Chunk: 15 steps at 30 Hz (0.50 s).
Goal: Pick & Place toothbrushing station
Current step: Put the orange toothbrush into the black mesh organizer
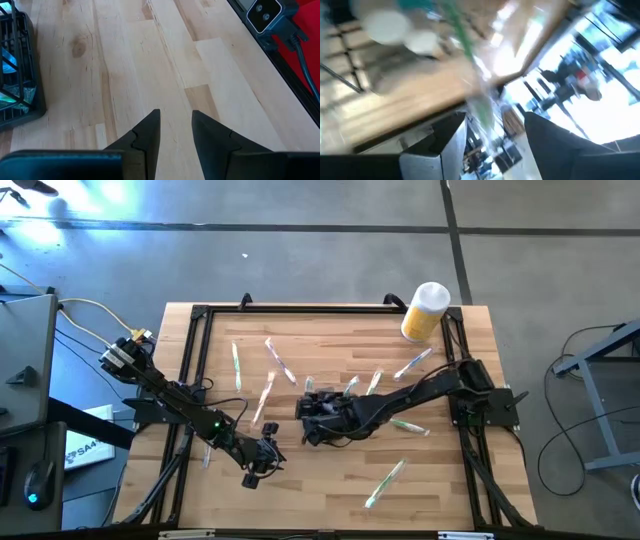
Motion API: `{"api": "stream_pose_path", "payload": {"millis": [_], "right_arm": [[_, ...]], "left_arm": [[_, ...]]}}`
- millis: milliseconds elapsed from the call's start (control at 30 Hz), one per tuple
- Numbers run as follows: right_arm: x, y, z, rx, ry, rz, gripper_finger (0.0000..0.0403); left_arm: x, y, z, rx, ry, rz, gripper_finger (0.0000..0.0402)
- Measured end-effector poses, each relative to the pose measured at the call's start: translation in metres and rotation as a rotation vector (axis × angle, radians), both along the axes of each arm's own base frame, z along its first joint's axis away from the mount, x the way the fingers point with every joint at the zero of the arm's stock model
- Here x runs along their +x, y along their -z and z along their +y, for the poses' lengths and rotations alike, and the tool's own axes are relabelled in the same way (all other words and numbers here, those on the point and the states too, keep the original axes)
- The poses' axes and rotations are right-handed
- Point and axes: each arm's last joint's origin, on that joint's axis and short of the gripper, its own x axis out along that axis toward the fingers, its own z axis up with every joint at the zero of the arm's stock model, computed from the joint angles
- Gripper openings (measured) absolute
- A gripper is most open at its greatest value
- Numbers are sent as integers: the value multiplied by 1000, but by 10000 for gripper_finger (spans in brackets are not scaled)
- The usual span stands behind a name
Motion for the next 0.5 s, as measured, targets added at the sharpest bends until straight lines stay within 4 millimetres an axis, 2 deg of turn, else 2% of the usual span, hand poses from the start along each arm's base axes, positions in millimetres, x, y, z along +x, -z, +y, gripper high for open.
{"api": "stream_pose_path", "payload": {"millis": [133,233,367,500], "right_arm": [[-16,-37,8,-23,57,-157,193],[-34,-63,11,-32,189,-343,193],[-71,-99,11,-6,404,-662,193],[-116,-121,13,209,496,-870,193]], "left_arm": [[0,0,0,-2,0,-4,106],[1,-1,0,-7,0,-10,106],[2,-6,-1,-17,0,-32,106],[7,-19,-4,-24,-1,-79,106]]}}
